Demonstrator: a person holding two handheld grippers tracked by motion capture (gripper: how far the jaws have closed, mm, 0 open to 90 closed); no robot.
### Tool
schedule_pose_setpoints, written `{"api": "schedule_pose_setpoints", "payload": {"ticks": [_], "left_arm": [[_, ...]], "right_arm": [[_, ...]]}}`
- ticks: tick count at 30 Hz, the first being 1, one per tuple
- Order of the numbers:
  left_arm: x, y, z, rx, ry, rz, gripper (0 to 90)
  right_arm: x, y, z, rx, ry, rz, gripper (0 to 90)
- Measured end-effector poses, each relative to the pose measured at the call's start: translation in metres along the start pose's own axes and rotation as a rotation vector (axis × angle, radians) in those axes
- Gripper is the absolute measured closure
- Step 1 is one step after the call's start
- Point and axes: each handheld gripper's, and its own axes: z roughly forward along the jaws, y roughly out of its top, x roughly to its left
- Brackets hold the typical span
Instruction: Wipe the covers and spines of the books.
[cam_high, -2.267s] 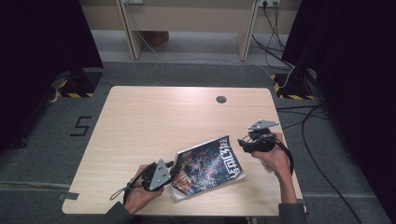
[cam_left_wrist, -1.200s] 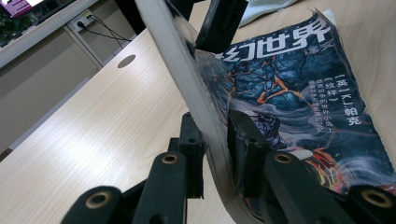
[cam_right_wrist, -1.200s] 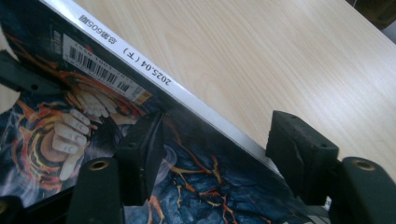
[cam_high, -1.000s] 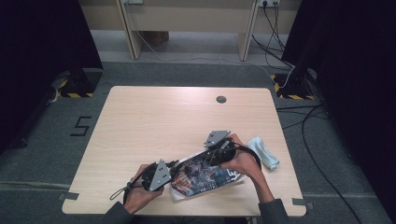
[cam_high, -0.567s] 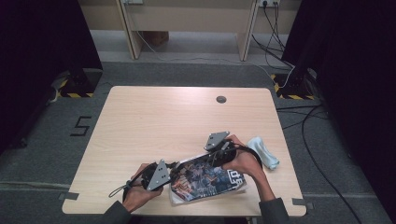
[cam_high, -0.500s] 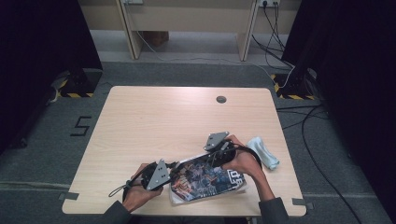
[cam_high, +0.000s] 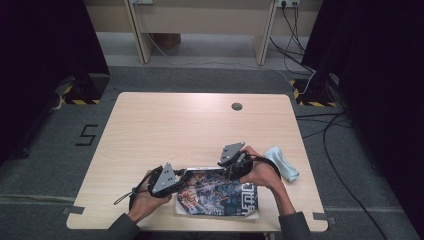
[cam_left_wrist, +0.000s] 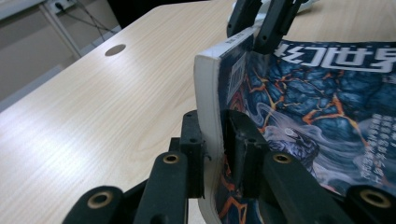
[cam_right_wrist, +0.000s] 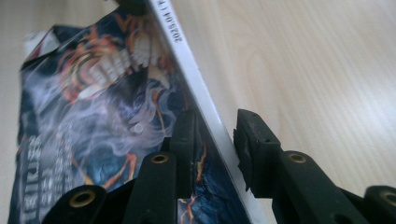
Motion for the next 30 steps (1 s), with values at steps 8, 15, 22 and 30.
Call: {"api": "schedule_pose_setpoints", "payload": {"ticks": [8,15,22,30], "left_arm": [[0.000,0.004,0.001,0.003,-0.020,0.052,76.9],[0.004,0.001,0.001,0.007,0.023,0.002,71.1],[0.005,0.005,0.008,0.001,0.049,0.015,67.7],[0.006,0.006,0.011,0.000,0.064,-0.008,64.9]], "right_arm": [[0.000,-0.004,0.010,-0.016,0.067,0.022,71.6],[0.008,0.002,0.005,0.002,0.031,0.018,77.3],[0.017,0.001,0.000,0.016,-0.006,0.064,80.0],[0.017,0.003,-0.004,0.048,0.011,0.076,81.9]]}}
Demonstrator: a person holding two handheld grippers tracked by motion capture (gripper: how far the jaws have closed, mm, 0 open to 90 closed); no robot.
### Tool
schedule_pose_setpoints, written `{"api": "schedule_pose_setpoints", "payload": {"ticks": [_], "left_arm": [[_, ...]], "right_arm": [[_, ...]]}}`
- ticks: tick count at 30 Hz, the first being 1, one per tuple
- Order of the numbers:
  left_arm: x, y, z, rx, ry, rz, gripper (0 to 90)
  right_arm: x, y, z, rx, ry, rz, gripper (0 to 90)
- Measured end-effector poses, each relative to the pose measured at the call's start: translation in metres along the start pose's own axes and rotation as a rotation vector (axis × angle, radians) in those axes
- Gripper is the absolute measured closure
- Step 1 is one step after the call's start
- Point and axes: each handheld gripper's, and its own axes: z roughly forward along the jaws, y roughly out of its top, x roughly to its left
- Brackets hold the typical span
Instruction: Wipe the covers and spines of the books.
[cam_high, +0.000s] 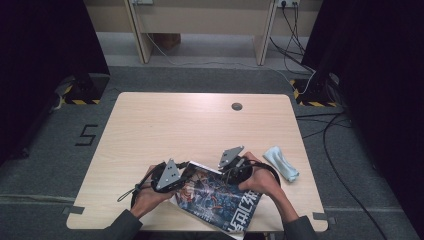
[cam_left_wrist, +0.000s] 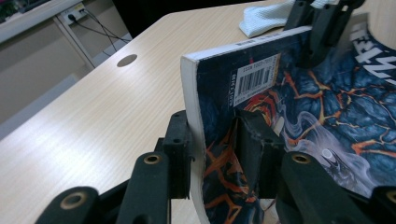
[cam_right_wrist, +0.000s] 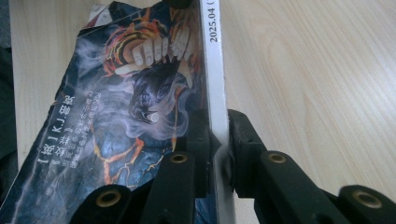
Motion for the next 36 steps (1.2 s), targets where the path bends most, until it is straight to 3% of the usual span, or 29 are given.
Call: {"api": "schedule_pose_setpoints", "payload": {"ticks": [3,6,8,11,15,19,24,27,29,31,34,36], "left_arm": [[0.005,-0.001,-0.001,-0.019,0.034,-0.046,60.1],[0.012,-0.004,-0.007,-0.024,0.028,-0.059,57.2],[0.014,-0.007,-0.010,-0.027,0.020,-0.099,52.3],[0.014,-0.012,-0.014,0.019,-0.016,-0.210,41.7],[0.008,-0.017,-0.023,0.076,0.002,-0.255,36.4],[0.006,-0.027,-0.039,0.120,0.024,-0.333,32.6],[0.005,-0.040,-0.050,0.165,0.047,-0.379,32.8],[0.005,-0.044,-0.053,0.195,0.063,-0.381,33.1],[0.005,-0.046,-0.051,0.215,0.071,-0.393,33.0],[0.005,-0.048,-0.050,0.229,0.064,-0.389,32.6],[0.004,-0.050,-0.048,0.223,0.048,-0.401,31.9],[0.005,-0.051,-0.048,0.233,0.045,-0.397,31.3]], "right_arm": [[0.001,0.006,-0.002,0.014,-0.013,0.003,83.1],[0.002,0.012,-0.006,0.039,-0.010,-0.009,83.2],[0.000,0.016,-0.008,0.049,-0.006,0.013,83.2],[-0.003,0.022,-0.014,0.061,-0.022,0.003,83.3],[-0.005,0.031,-0.025,0.077,-0.065,0.021,83.3],[-0.010,0.047,-0.040,0.091,-0.118,-0.010,83.3],[-0.020,0.071,-0.063,0.110,-0.224,-0.024,83.4],[-0.028,0.084,-0.075,0.134,-0.301,-0.050,83.3],[-0.031,0.092,-0.077,0.165,-0.337,-0.045,83.4],[-0.031,0.098,-0.073,0.212,-0.386,-0.085,83.4],[-0.025,0.101,-0.054,0.259,-0.371,-0.117,83.4],[-0.019,0.097,-0.039,0.277,-0.327,-0.141,83.2]]}}
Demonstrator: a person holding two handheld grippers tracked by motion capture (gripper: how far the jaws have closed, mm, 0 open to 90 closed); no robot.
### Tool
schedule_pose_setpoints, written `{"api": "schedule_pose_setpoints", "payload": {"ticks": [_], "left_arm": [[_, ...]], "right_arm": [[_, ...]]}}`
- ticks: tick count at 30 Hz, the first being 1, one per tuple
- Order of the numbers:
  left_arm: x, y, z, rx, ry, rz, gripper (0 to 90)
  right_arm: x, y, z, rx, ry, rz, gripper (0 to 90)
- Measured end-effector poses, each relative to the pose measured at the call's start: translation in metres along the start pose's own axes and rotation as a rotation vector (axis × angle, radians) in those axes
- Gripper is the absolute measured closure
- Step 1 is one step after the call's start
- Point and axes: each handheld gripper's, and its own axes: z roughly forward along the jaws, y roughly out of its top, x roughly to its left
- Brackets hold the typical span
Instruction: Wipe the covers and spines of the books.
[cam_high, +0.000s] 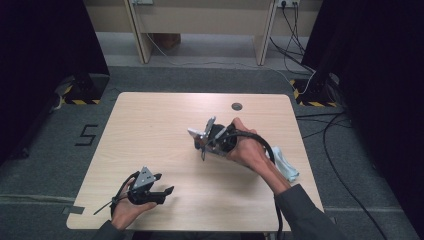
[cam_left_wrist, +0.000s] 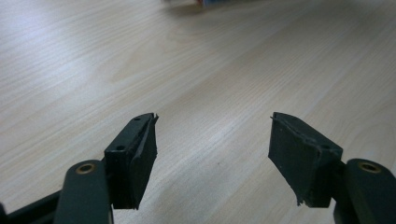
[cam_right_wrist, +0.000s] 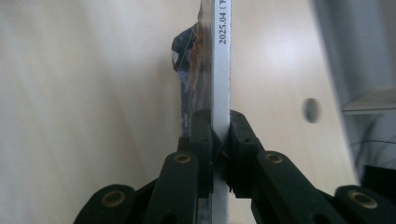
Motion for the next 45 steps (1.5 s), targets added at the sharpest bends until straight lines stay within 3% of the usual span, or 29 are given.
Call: {"api": "schedule_pose_setpoints", "payload": {"ticks": [1,2,5,9,12,15,19,23,28,31,35,40,43,45], "left_arm": [[0.001,0.000,0.000,0.004,-0.001,-0.003,31.1],[0.002,-0.001,0.000,0.006,0.002,-0.010,30.9],[0.004,-0.003,0.001,0.021,0.005,-0.023,29.8],[0.006,-0.004,0.002,0.022,0.011,-0.020,29.8],[0.006,-0.004,0.002,0.032,0.016,-0.012,29.8],[0.007,-0.005,0.003,0.042,0.016,-0.027,29.6],[0.011,-0.005,0.002,0.043,0.027,-0.054,29.2],[0.015,-0.006,0.002,0.046,0.034,-0.076,29.2],[0.018,-0.005,0.002,0.048,0.038,-0.093,29.1],[0.018,-0.005,0.002,0.048,0.036,-0.101,29.2],[0.019,-0.004,0.003,0.046,0.036,-0.112,29.2],[0.018,-0.003,0.005,0.045,0.015,-0.128,29.6],[0.015,-0.001,0.008,0.043,-0.007,-0.131,30.1],[0.013,0.000,0.012,0.042,-0.024,-0.126,31.6]], "right_arm": [[0.005,0.000,0.002,-0.027,0.045,0.026,83.1],[0.010,0.001,0.002,-0.034,0.064,0.018,83.2],[0.030,0.001,0.004,-0.018,0.098,-0.021,83.0],[0.047,-0.002,0.011,0.011,0.128,-0.041,83.0],[0.053,-0.009,0.024,-0.013,0.206,-0.010,83.1],[0.065,-0.013,0.036,0.002,0.230,-0.021,83.1],[0.074,-0.021,0.050,-0.018,0.263,0.005,82.4],[0.086,-0.028,0.059,-0.027,0.290,-0.004,80.0],[0.092,-0.036,0.062,-0.060,0.317,0.048,74.7],[0.094,-0.041,0.063,-0.082,0.355,0.071,71.2],[0.095,-0.049,0.062,-0.131,0.426,0.153,70.6],[0.085,-0.066,0.053,-0.193,0.403,0.248,65.5],[0.079,-0.086,0.054,-0.177,0.297,0.311,59.7],[0.074,-0.104,0.058,-0.153,0.225,0.406,55.1]]}}
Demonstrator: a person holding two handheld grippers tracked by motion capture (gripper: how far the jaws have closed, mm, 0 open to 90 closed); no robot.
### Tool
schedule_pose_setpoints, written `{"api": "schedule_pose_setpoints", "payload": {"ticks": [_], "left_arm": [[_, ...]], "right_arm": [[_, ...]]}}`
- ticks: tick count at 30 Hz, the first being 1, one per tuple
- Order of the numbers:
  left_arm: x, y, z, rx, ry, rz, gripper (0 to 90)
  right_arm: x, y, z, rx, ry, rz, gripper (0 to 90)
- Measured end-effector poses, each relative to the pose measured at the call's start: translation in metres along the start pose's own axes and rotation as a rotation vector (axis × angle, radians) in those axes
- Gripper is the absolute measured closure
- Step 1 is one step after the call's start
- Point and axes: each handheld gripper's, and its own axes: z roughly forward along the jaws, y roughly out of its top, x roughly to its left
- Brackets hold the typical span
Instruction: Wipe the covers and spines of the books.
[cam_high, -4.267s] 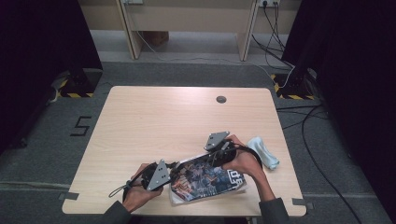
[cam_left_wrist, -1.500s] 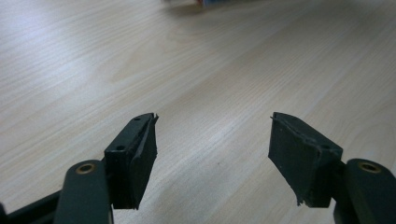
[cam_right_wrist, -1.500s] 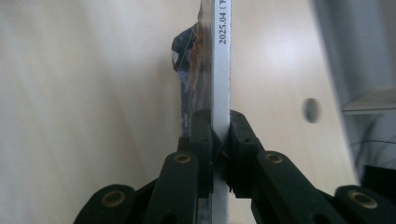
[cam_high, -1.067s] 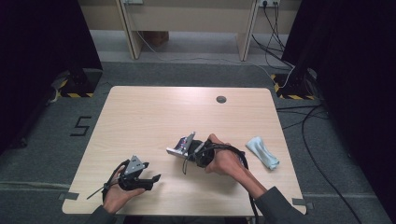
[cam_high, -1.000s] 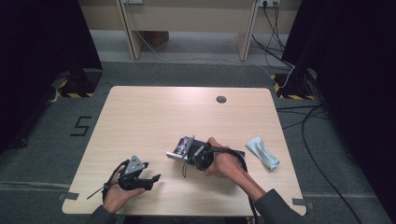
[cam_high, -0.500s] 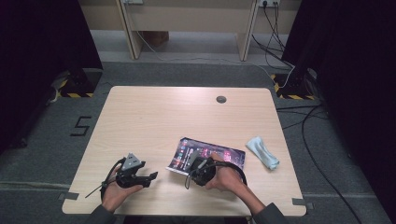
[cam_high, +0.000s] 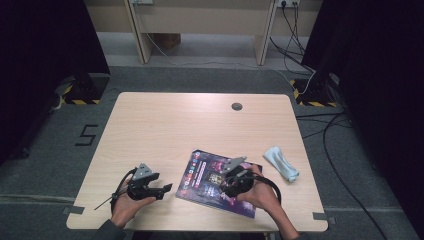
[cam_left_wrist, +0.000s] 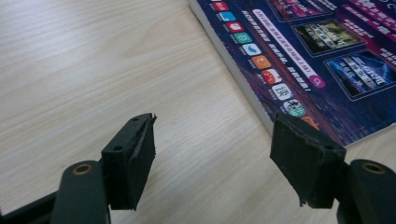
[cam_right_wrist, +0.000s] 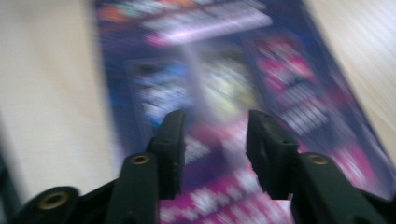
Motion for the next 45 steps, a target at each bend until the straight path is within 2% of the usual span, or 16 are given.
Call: {"api": "schedule_pose_setpoints", "payload": {"ticks": [2,3,5,9,11,16,17,19,23,28,33,38,40,42,45], "left_arm": [[-0.004,0.001,0.004,0.009,-0.025,0.009,32.6],[-0.005,0.002,0.006,0.014,-0.033,0.012,33.0],[-0.008,0.004,0.010,0.024,-0.052,0.019,33.2],[-0.014,0.010,0.018,0.016,-0.083,0.029,35.8],[-0.017,0.014,0.023,0.015,-0.088,0.041,37.2],[-0.025,0.020,0.037,0.029,-0.111,0.075,41.3],[-0.028,0.020,0.040,0.041,-0.115,0.093,41.6],[-0.030,0.020,0.041,0.048,-0.117,0.108,42.4],[-0.032,0.019,0.038,0.072,-0.118,0.094,42.0],[-0.037,0.013,0.031,0.087,-0.108,0.091,40.4],[-0.047,0.005,0.021,0.111,-0.105,0.100,39.0],[-0.063,-0.004,0.015,0.104,-0.098,0.087,38.2],[-0.069,-0.006,0.014,0.106,-0.110,0.083,38.0],[-0.071,-0.006,0.013,0.113,-0.114,0.088,39.1],[-0.064,-0.002,0.012,0.098,-0.126,0.058,41.1]], "right_arm": [[-0.010,-0.016,-0.002,-0.027,-0.035,0.065,51.4],[-0.015,-0.025,-0.004,-0.058,-0.039,0.119,48.3],[-0.023,-0.039,-0.006,-0.080,-0.058,0.209,45.6],[-0.031,-0.064,-0.013,-0.062,-0.122,0.325,38.8],[-0.032,-0.073,-0.015,-0.052,-0.144,0.352,36.9],[-0.024,-0.088,-0.013,-0.026,-0.135,0.381,35.2],[-0.023,-0.089,-0.011,-0.027,-0.128,0.370,35.2],[-0.023,-0.089,-0.009,-0.041,-0.117,0.387,34.3],[-0.025,-0.087,-0.005,-0.051,-0.106,0.390,30.6],[-0.032,-0.079,0.001,-0.052,-0.106,0.387,30.3],[-0.044,-0.066,0.009,-0.043,-0.148,0.388,29.4],[-0.059,-0.044,0.021,-0.038,-0.234,0.370,30.2],[-0.063,-0.034,0.026,-0.031,-0.268,0.353,31.1],[-0.066,-0.027,0.030,-0.027,-0.290,0.339,33.1],[-0.067,-0.025,0.031,-0.032,-0.281,0.346,33.2]]}}
